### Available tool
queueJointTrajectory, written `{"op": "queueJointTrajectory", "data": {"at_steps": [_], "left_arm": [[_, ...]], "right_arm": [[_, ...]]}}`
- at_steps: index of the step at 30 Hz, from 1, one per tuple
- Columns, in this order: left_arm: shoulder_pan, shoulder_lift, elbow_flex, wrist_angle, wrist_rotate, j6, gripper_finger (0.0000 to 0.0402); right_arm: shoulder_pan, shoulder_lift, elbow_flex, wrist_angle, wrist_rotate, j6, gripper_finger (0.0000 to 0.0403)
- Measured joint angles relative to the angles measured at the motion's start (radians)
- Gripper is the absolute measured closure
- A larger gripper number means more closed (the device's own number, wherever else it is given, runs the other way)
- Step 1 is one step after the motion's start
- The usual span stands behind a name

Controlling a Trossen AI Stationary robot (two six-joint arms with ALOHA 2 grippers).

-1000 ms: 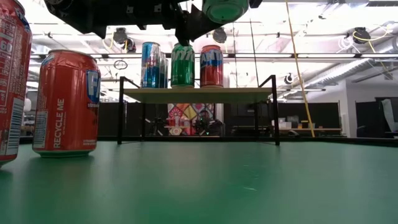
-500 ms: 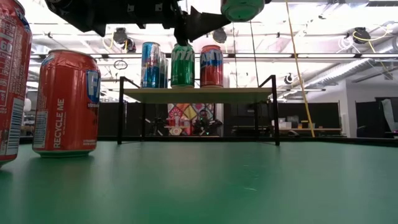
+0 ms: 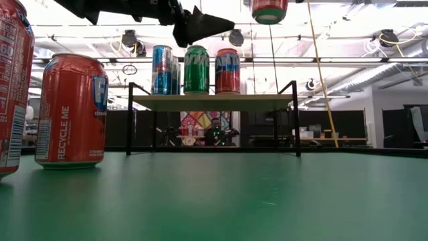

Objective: Place canned beverage on shelf
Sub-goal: Put the orange soda can on the shelf

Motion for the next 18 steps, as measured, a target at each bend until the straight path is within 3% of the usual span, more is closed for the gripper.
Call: {"op": "queueJointTrajectory", "data": {"at_steps": [7,18], "left_arm": [[-0.032,0.0,-0.001,-0.061,-0.079,0.0,0.0004],[-0.031,0.0,-0.001,-0.062,-0.087,-0.003,0.0004]], "right_arm": [[-0.183,-0.03,0.0,-0.023,-0.171,-0.012,0.0108],[-0.466,0.025,0.063,-0.041,-0.404,-0.057,0.0108]]}}
